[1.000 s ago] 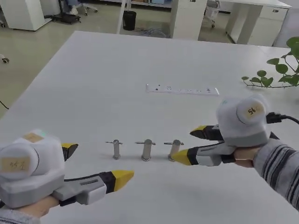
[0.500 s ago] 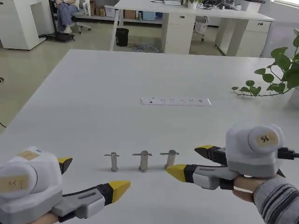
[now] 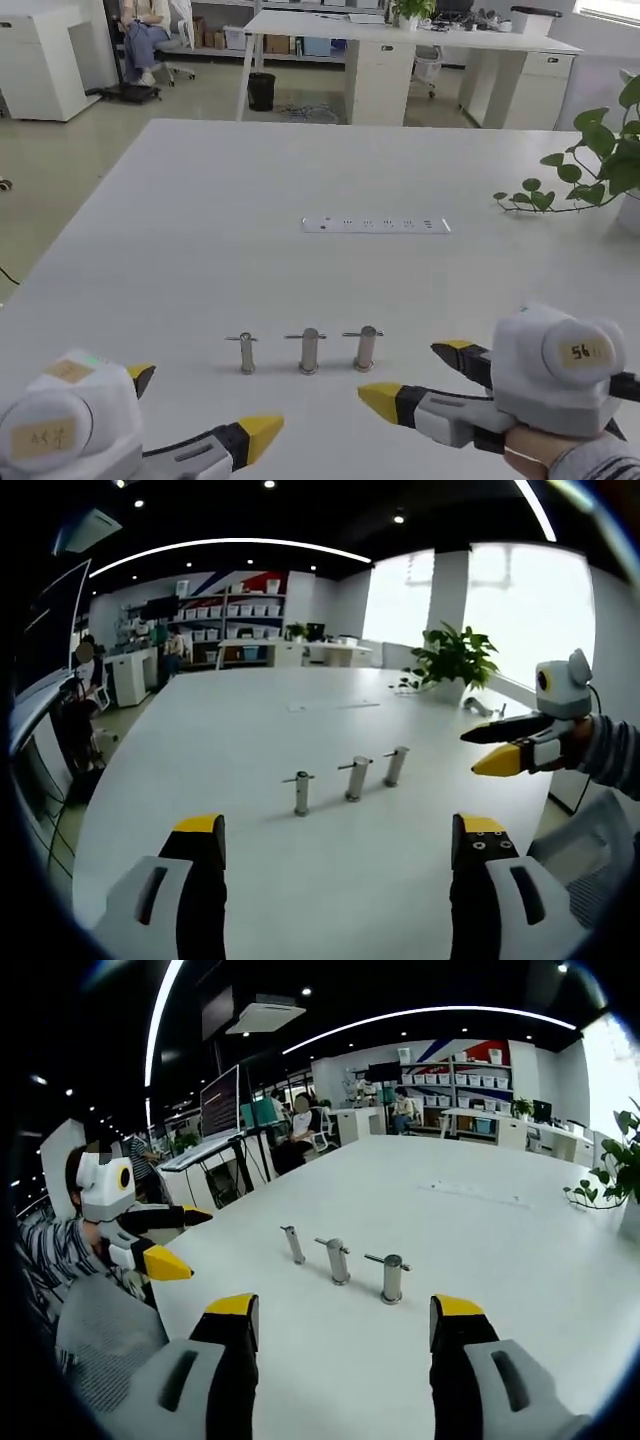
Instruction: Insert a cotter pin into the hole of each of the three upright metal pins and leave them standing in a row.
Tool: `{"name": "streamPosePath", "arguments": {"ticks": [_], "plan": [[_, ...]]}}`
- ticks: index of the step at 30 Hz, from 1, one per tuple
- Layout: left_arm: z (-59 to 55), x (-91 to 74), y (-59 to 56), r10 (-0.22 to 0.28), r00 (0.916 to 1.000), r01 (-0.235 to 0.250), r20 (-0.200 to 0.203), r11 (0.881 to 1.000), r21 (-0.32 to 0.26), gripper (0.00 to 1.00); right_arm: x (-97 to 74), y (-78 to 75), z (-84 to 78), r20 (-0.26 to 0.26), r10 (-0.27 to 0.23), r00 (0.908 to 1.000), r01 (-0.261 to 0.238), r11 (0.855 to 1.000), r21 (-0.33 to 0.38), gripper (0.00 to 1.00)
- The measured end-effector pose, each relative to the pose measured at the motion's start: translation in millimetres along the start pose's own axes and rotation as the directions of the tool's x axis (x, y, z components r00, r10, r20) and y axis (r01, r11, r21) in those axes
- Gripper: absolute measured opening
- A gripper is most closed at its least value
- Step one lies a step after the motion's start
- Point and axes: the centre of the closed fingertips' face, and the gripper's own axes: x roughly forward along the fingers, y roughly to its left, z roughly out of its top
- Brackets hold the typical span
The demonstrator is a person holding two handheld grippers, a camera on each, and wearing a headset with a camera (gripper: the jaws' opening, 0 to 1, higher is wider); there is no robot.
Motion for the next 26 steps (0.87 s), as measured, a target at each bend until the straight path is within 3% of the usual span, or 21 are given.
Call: {"name": "streamPosePath", "arguments": {"ticks": [3, 10, 26], "plan": [[3.8, -0.6, 3.4, 0.016, 0.9996, -0.016, 0.021, 1.000, -0.007, 0.98, -1.0, 3.1, -1.2, 0.006, 0.006, 1.0000, -0.006, 1.000, 0.006, 0.69], [8.2, -1.8, 3.0, 0.025, 0.9987, -0.025, 0.043, 1.000, -0.006, 0.99, -2.2, 6.6, -2.0, 0.011, 0.004, 0.9999, -0.004, 1.000, -0.003, 0.71], [4.7, -3.6, 2.6, 0.029, 0.9989, -0.030, 0.036, 0.999, 0.013, 0.99, -8.5, 16.2, -16.0, -0.010, 0.011, 0.9999, -0.011, 1.000, -0.013, 0.72]]}}
